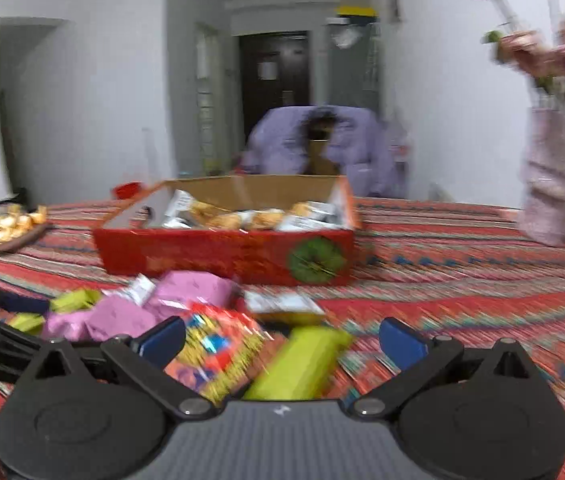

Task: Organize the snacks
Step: 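Grasp a pink packet with the left tool while the right tool grasps a white printed sachet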

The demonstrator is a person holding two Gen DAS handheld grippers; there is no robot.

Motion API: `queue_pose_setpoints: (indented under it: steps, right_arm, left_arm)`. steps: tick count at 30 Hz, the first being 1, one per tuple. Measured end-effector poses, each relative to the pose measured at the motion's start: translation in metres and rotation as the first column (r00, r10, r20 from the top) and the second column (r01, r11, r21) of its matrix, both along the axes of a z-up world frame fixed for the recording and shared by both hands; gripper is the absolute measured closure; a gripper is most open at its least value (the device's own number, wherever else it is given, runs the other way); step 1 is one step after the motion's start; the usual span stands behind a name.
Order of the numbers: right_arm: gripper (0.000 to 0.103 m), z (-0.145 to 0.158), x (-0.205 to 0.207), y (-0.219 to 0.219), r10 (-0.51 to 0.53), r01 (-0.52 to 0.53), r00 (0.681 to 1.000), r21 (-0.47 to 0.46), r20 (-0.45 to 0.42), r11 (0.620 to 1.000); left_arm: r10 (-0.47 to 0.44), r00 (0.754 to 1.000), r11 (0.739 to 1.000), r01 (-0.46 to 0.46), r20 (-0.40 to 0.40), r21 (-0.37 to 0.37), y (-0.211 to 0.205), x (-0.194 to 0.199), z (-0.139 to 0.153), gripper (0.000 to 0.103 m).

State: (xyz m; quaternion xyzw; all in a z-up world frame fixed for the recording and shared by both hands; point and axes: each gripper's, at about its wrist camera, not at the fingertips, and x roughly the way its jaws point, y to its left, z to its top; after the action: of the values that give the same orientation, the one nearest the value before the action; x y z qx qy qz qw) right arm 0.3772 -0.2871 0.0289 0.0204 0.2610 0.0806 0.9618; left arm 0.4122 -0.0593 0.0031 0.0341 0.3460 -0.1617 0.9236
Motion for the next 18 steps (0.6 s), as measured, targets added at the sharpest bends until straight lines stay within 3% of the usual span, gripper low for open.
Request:
queue_pose_setpoints:
  steps: [2,6,9,14,18]
  right_arm:
    - [0.004,-0.007,0.029,-0.002,0.020,-0.021,0.999,-0.012,-0.047,1.000]
    - [0.014,-0.027,0.071,-0.002,0.016,-0.022,0.992,-0.041,-0.123,0.999]
    - [0.039,-0.039,0.087,-0.002,0.012,-0.018,0.985,-0.034,-0.172,0.999]
    - [0.040,-0.039,0.087,-0.004,0.029,-0.034,0.984,-0.025,-0.177,0.999]
    - [0.040,-0.021,0.070,-0.006,0.014,-0.021,0.992,-0.046,-0.128,0.999]
  left_arm:
    - [0.022,1.000,1.000,-0.022,0.014,0.008,-0.006,0.004,-0.003,0.025]
    - [0.033,0.999,0.999,-0.033,0.012,-0.028,-0.009,0.006,-0.004,0.049]
    - [0.066,0.997,0.997,-0.065,0.034,-0.030,-0.009,0.003,-0.002,0.060]
    - [0.090,0.994,0.995,-0.087,0.054,-0.052,-0.005,-0.011,0.013,0.072]
    - [0.102,0.994,0.990,-0.098,0.034,-0.101,0.004,-0.025,0.027,0.080]
